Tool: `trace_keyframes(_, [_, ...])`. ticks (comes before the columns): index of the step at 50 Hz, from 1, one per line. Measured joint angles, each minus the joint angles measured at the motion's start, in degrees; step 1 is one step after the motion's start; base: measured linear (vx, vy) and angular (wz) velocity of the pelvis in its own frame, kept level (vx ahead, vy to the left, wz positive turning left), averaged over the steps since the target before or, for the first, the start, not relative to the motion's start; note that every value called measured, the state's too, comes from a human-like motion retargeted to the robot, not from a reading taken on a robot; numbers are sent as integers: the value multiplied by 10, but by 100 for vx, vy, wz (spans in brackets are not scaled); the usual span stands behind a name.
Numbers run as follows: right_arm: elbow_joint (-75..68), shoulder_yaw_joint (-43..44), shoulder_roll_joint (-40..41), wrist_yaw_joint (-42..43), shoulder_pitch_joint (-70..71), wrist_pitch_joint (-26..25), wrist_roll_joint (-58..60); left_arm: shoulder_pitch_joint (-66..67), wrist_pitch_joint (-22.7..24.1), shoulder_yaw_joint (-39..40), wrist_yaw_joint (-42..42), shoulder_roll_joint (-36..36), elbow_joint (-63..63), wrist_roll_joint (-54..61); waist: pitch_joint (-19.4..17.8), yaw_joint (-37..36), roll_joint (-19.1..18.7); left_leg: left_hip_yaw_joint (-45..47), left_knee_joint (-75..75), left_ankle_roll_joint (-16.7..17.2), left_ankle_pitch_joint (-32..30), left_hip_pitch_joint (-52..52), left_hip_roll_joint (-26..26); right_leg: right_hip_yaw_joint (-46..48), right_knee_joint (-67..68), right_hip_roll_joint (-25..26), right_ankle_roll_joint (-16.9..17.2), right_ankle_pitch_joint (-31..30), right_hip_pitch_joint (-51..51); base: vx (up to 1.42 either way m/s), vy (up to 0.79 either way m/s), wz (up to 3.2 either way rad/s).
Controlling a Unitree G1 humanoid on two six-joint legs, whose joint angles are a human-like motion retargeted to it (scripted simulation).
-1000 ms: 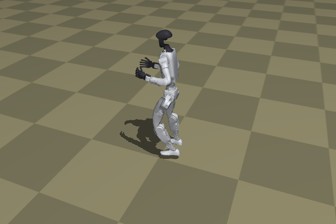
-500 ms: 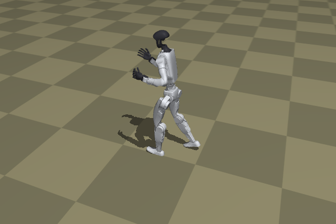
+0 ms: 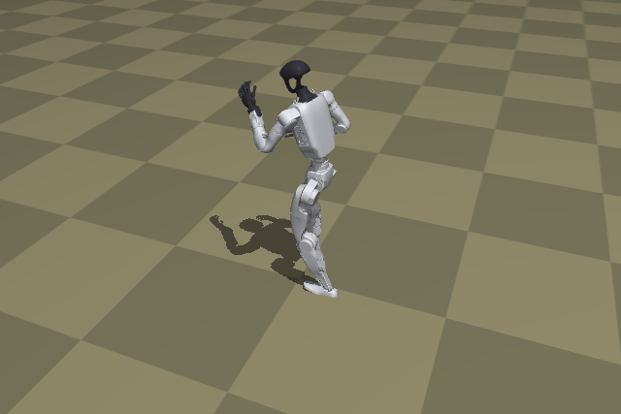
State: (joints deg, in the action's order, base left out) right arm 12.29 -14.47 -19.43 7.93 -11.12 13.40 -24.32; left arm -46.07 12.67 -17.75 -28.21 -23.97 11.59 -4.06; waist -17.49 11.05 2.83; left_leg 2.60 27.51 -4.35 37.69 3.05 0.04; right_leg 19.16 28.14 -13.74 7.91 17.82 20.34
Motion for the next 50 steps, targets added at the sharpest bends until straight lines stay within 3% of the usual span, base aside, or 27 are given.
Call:
trace_keyframes(2, [-20, -26, 27, 51, 71, 9, 5, -35, -16, -23, -16, -8, -21, -6, -21, -28, -11, 1, 45, -24, -3, 46, 6, 19, 104, -19, -44, 43, 26, -90, 9, -22])
trace_keyframes(3, [-20, -32, 42, 66, 97, 14, 7, -27, -20, -26, -15, -5, -23, -7, -24, -48, -18, 6, 58, -21, -14, 63, 11, 11, 156, -22, -56, 59, 34, -78, 5, -57])
trace_keyframes(5, [-16, -40, 68, 88, 158, 18, 13, 25, -18, -17, 3, 5, -11, 3, -15, -96, -25, 22, 36, -16, -47, 77, 15, -19, 225, -16, -66, 81, 35, -68, 1, -80])
trace_keyframes(9, [4, -43, 90, 85, 293, 9, 11, 256, 0, 31, 56, -4, 44, 88, 35, -161, -32, 40, -102, -18, -153, 65, 21, -71, 243, 26, -65, 79, -41, -63, -9, -60])
trace_keyframes(13, [26, -51, 90, 94, 429, 20, 34, 510, 23, 80, 121, -45, 66, 174, 84, -198, -32, 44, -190, -4, -251, 88, 21, -182, 180, 106, -34, -16, -131, -70, -16, -13])
trace_keyframes(15, [33, -57, 86, 108, 502, 29, 43, 611, 29, 103, 158, -75, 70, 213, 88, -219, -32, 42, -215, 6, -290, 110, 16, -221, 93, 124, -35, 13, -178, -83, -18, 4])
trace_keyframes(17, [39, -64, 82, 116, 565, 46, 37, 685, 31, 127, 198, -96, 73, 238, 73, -237, -32, 48, -192, 27, -295, 150, 12, -213, -19, 113, -48, 89, -216, -92, -17, 11])
trace_keyframes(18, [41, -68, 79, 115, 586, 49, 36, 707, 29, 134, 209, -96, 72, 252, 63, -250, -32, 52, -204, 21, -297, 159, 9, -205, -58, 107, -52, 111, -218, -98, -15, -2])
trace_keyframes(20, [28, -80, 75, 108, 611, 61, 18, 733, 27, 159, 237, -68, 69, 271, 32, -263, -31, 73, -176, 17, -268, 178, 11, -194, -91, 97, -55, 112, -207, -98, -13, -1])
trace_keyframes(23, [-44, -106, 79, 100, 568, 49, -7, 707, 14, 191, 221, 35, 63, 252, 16, -235, -11, 78, -40, -6, -218, 199, 8, -191, -65, 82, -54, 55, -143, -90, -12, 31])
trace_keyframes(27, [-114, -110, 77, 120, 406, -7, 52, 544, 0, 170, 158, 108, 69, 169, 46, -173, 32, 86, 141, -35, -149, 177, -6, -150, -128, 49, -50, -13, -111, -77, -9, 91])
trace_keyframes(30, [-80, -73, 60, 107, 213, -2, 40, 368, 4, 103, 146, 90, 75, 115, 72, -153, 48, 75, 196, -16, -109, 119, -12, -115, -189, 36, -38, -55, -98, -74, 0, 107])
trace_keyframes(34, [-22, 4, -11, 26, 10, -42, 22, 142, -8, 18, 150, 74, 81, 78, 78, -89, 47, 8, 185, 23, -146, 40, -25, -55, -243, 23, -18, -131, -70, -88, 14, 143])
trace_keyframes(35, [-15, 13, -34, 9, -21, -51, 23, 96, -11, 1, 149, 71, 84, 67, 74, -65, 44, -3, 169, 27, -149, 21, -22, -42, -254, 19, -13, -153, -62, -101, 26, 143])
trace_keyframes(37, [-6, 16, -77, -18, -46, -54, 20, -1, -12, -36, 135, 61, 79, 31, 50, -19, 35, -16, 104, 25, -89, -15, -15, -30, -254, 9, 5, -183, -41, -105, 33, 119])
trace_keyframes(39, [-7, 8, -99, -30, -36, -46, 16, -90, -11, -74, 117, 43, 64, -9, 21, 8, 24, -26, 42, 14, -20, -30, -10, -30, -213, -1, 21, -174, -12, -108, 37, 74])
trace_keyframes(41, [-19, -4, -90, -11, 6, -43, 20, -156, -24, -94, 109, 27, 43, -38, -5, 8, 11, -30, 15, -5, 6, -19, -4, -27, -146, -4, 11, -137, 7, -105, 33, 16])
trace_keyframes(43, [-28, -8, -54, 16, 58, -40, 35, -159, -32, -88, 113, 20, 36, -49, -9, -17, -4, -17, 17, -14, -6, 15, 8, -16, -17, -5, -14, -73, 32, -92, 24, -53])
trace_keyframes(46, [-25, -15, 21, 55, 139, -27, 50, -23, -15, -52, 123, 17, 62, 17, 15, -76, -19, 10, -40, -11, -81, 40, 22, -26, 120, 18, -52, -7, 15, -78, 10, -99])
trace_keyframes(48, [-14, -32, 67, 74, 193, -10, 54, 119, 6, -32, 129, 5, 77, 83, 44, -110, -22, 20, -105, -13, -153, 48, 28, -64, 139, 59, -57, -3, -24, -72, 0, -74])
trace_keyframes(50, [4, -50, 97, 82, 247, 4, 63, 265, 19, -15, 147, -12, 68, 136, 78, -139, -21, 22, -165, -9, -228, 66, 29, -117, 106, 105, -45, -38, -71, -74, -4, -34])
